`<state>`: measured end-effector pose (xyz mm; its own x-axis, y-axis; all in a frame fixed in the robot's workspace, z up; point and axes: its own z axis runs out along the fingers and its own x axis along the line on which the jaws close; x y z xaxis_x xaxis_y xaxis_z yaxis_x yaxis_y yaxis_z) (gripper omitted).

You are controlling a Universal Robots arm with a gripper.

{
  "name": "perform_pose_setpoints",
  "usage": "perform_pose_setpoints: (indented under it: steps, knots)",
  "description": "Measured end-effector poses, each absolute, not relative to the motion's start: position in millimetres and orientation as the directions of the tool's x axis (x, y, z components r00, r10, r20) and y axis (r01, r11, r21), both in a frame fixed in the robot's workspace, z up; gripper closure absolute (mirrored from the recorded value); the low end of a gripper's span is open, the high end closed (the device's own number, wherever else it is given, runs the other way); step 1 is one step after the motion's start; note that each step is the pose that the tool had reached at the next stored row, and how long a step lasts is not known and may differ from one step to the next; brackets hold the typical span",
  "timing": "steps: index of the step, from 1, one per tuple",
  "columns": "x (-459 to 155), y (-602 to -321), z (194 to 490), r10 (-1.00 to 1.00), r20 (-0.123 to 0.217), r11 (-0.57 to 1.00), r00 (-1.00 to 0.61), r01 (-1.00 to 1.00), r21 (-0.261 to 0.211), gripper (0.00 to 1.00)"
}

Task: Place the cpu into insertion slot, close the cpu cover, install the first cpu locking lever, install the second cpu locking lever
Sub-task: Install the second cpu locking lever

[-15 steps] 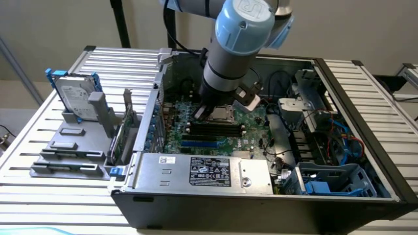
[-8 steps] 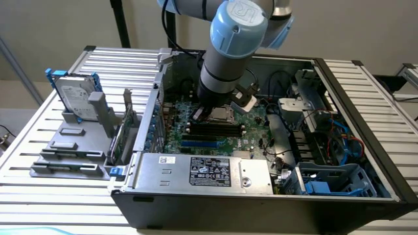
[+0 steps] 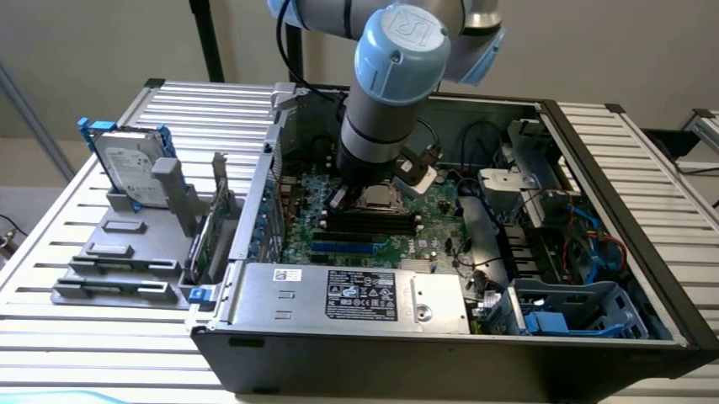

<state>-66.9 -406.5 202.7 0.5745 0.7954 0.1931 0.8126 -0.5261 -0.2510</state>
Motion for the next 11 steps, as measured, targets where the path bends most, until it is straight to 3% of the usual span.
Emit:
perform_pose_setpoints:
  steps: [11]
  knots:
    - [-69.7,-401.9,196.3,0.798,0.197,-0.522,0.57,0.816,-0.247,0.89]
